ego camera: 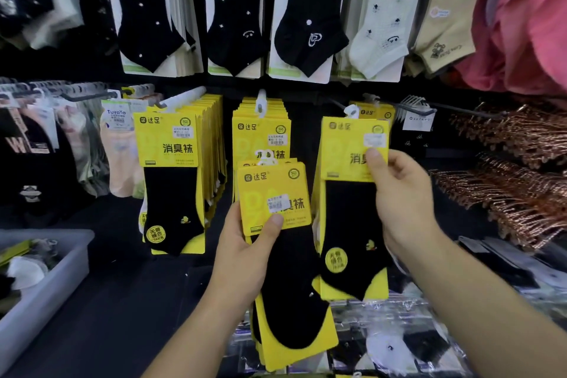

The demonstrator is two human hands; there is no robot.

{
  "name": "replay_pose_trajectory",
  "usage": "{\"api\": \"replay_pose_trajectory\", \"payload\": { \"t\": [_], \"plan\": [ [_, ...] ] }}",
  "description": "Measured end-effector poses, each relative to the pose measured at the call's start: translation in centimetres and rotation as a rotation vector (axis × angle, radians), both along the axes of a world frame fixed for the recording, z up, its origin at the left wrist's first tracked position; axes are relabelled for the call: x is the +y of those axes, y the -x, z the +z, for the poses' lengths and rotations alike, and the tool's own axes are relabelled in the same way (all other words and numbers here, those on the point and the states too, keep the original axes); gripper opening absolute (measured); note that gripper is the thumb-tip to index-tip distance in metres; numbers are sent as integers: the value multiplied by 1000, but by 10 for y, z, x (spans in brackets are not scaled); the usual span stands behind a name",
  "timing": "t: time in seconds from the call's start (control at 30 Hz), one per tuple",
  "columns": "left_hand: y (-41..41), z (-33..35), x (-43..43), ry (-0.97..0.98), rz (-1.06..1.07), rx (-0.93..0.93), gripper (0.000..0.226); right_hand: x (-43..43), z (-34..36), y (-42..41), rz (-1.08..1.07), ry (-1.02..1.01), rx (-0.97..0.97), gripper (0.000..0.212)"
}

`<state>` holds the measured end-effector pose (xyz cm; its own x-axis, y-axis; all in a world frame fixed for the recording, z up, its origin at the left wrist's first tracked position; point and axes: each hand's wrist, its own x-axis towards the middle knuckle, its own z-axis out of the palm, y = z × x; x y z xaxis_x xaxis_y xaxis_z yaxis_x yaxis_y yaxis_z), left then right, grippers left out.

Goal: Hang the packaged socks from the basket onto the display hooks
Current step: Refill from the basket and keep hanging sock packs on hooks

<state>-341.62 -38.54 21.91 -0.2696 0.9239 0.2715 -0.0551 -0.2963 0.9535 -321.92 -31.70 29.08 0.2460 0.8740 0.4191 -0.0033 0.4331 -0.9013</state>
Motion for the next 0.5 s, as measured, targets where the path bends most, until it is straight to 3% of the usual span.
{"api": "replay_pose_trajectory", "payload": {
  "t": [0.33, 0.5],
  "plan": [
    [1, 0, 1, -3, 3, 6, 42, 25, 8, -11, -2, 81, 15, 13],
    [2, -1, 2, -15, -10, 12, 42, 32, 1, -12, -18, 168, -24, 27]
  ]
}}
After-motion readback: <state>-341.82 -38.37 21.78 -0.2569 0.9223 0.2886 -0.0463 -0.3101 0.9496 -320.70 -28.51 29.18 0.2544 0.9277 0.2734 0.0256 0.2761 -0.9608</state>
